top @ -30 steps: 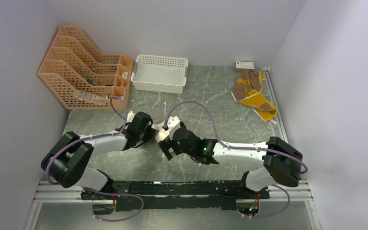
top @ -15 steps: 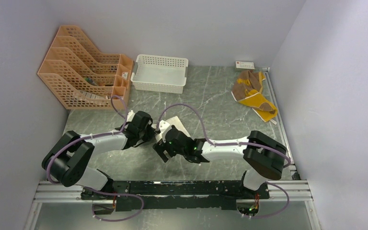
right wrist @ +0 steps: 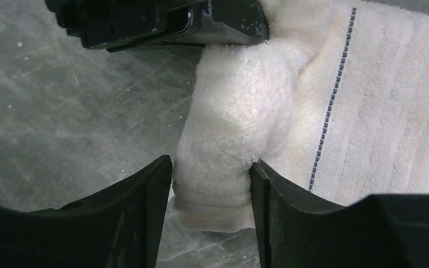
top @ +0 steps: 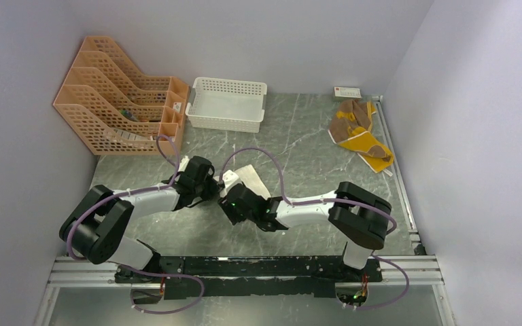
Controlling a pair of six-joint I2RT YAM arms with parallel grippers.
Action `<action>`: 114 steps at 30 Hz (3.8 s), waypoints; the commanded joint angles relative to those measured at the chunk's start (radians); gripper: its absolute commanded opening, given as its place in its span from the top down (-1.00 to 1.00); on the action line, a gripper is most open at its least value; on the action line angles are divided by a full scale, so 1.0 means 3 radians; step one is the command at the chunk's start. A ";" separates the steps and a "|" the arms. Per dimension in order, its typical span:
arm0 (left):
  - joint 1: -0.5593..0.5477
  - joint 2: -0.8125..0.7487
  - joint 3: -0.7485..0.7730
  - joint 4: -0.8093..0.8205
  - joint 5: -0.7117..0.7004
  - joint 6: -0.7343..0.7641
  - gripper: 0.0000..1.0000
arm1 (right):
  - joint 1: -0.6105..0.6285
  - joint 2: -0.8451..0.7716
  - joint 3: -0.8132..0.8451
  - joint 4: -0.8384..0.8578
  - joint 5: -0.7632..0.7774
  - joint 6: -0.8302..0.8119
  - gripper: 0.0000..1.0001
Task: Roll the towels
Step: Roll the towel at the center of the board.
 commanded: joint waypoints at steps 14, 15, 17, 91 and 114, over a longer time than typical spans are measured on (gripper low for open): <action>0.0367 -0.0433 -0.0009 -0.0320 0.0558 0.0545 0.14 | -0.0528 -0.0138 -0.0337 0.0350 -0.0968 0.0519 0.74; 0.0413 -0.0496 0.0083 -0.0393 0.0539 0.0655 -0.13 | -0.0629 -0.0174 -0.0379 0.0392 -0.1213 0.0541 0.77; 0.0486 -0.0539 0.0356 -0.0635 0.0498 0.0895 -0.43 | -0.0791 -0.0209 -0.0387 0.0370 -0.1603 0.0513 0.81; -0.0082 0.0848 0.0627 -0.0066 0.0860 0.0814 0.42 | -0.0453 -0.0775 -0.0063 -0.1201 -0.0392 -0.1206 -0.75; 0.0274 0.0240 0.1240 -0.0962 0.0627 0.1258 -0.79 | -0.1273 -0.0564 -0.0458 -0.0266 -0.2002 0.0043 0.99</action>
